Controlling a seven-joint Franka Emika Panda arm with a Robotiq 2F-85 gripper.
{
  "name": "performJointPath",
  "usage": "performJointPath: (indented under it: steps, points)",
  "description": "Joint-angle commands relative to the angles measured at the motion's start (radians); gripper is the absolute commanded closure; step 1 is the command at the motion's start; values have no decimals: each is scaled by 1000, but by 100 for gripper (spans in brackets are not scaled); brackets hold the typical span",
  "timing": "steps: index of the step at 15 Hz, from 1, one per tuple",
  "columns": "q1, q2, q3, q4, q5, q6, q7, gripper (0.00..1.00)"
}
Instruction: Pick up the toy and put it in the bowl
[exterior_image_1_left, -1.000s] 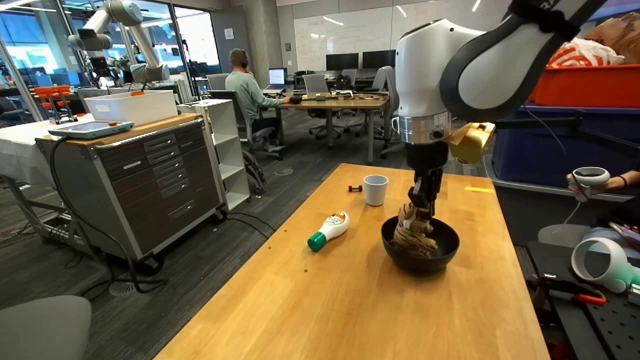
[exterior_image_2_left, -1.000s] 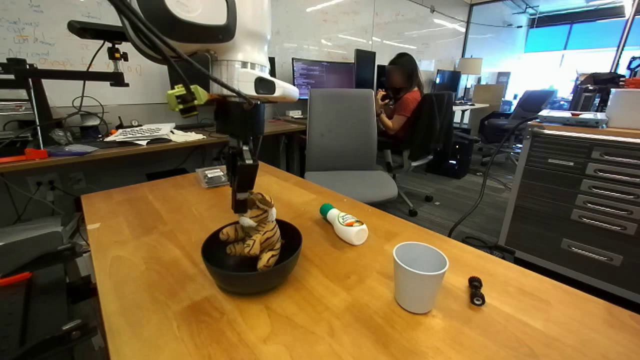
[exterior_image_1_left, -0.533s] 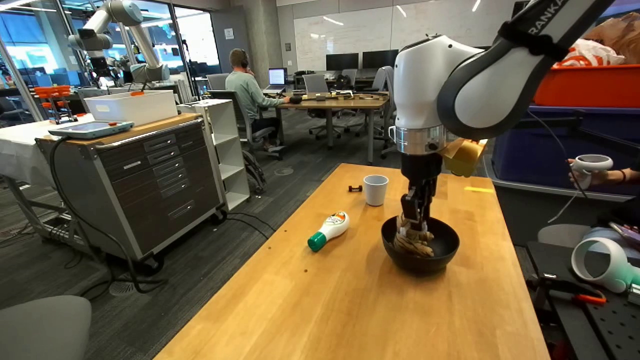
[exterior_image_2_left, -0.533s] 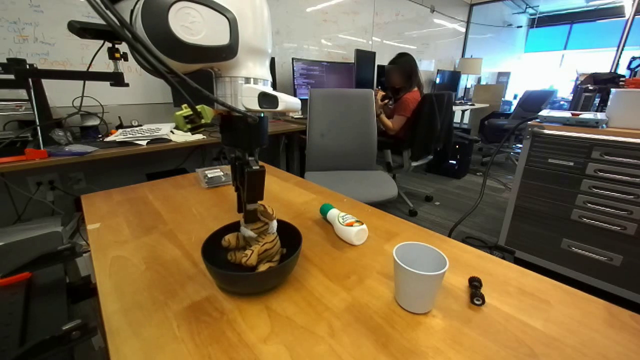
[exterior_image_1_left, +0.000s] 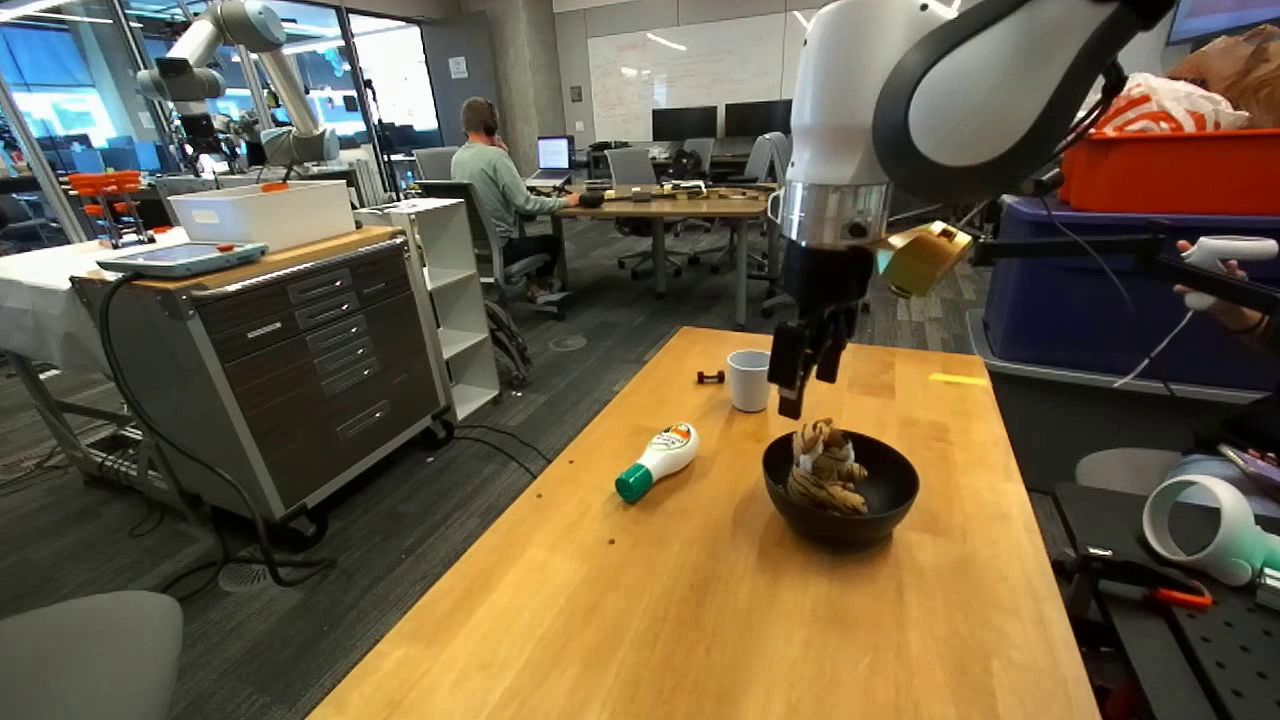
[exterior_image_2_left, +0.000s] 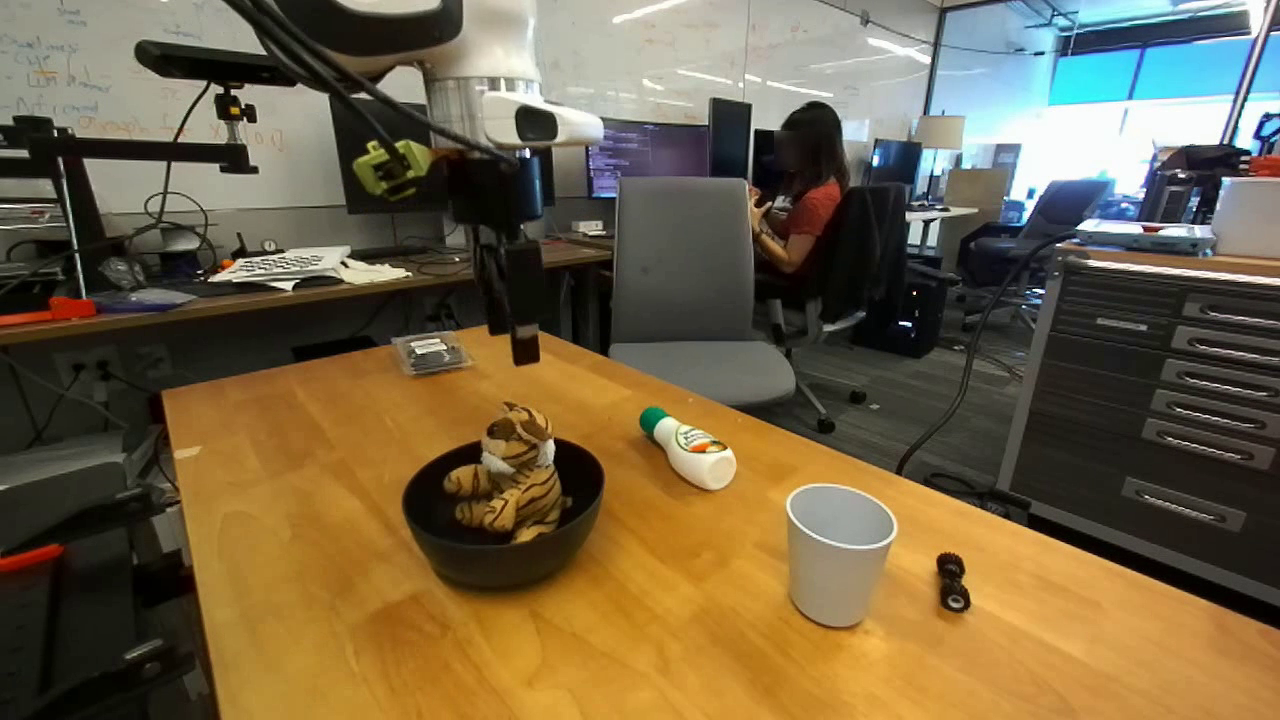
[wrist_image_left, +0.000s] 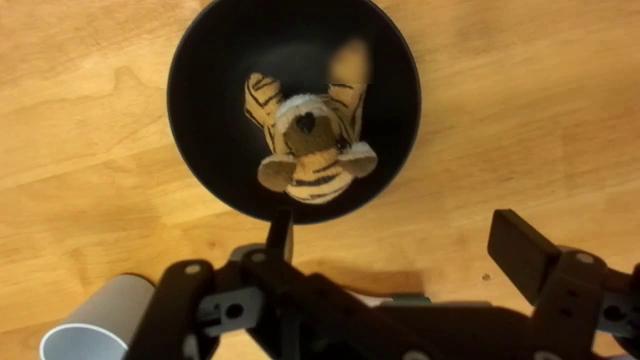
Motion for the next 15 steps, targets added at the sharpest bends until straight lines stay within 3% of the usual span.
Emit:
performJointPath:
  steps: [1,6,7,15]
  points:
    - [9,-128,5,-11,82,-64,-76,0]
    - [23,-204,-4,27,160,-285,-162,0]
    - [13,-170,3,10,117,-206,-113,0]
    - [15,-193,2,16,133,-263,-138,0]
